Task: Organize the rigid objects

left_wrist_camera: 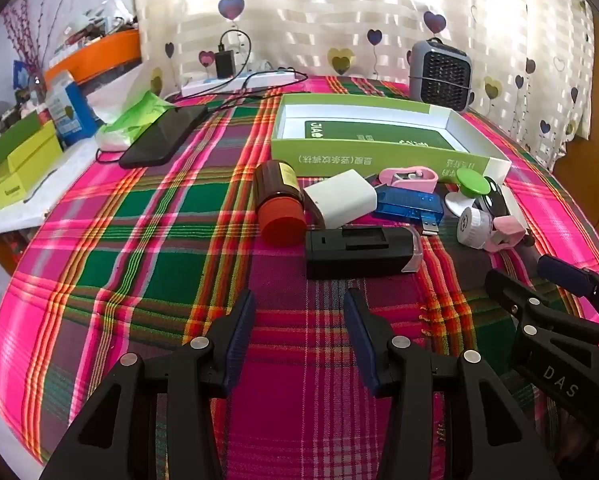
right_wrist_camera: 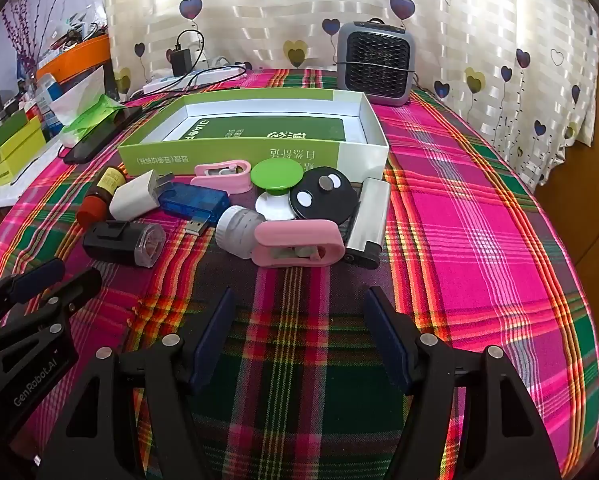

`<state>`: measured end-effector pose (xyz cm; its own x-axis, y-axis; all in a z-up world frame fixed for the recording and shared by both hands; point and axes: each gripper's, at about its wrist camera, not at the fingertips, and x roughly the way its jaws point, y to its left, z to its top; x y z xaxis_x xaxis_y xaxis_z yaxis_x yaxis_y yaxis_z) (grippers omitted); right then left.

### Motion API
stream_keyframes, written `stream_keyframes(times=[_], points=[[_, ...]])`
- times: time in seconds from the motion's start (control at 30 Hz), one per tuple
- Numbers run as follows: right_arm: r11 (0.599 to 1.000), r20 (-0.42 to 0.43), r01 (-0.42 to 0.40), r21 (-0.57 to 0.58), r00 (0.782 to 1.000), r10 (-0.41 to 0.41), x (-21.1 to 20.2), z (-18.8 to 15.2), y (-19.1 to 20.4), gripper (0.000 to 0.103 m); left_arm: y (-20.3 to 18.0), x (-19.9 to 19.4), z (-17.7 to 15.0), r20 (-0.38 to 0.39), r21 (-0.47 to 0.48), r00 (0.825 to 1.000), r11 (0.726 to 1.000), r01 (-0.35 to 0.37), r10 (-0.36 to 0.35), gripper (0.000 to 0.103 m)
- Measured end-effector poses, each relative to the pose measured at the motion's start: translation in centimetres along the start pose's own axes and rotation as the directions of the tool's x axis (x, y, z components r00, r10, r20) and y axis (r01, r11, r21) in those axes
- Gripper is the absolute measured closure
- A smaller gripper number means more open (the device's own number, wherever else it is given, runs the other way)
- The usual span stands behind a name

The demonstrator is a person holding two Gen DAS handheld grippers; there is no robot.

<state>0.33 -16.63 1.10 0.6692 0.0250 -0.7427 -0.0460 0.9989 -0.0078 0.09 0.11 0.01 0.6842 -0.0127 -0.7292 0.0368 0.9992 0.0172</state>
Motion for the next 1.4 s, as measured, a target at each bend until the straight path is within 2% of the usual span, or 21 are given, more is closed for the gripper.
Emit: stream_keyframes(times=[1.4], points=[[1.000,0.001,-0.003,0.003,1.000,0.003,0.1,-0.1,0.0,0.036,-0.8,-0.7,0.2,0.021,0.015,1.000,1.000,-0.003,0.003,0.059]])
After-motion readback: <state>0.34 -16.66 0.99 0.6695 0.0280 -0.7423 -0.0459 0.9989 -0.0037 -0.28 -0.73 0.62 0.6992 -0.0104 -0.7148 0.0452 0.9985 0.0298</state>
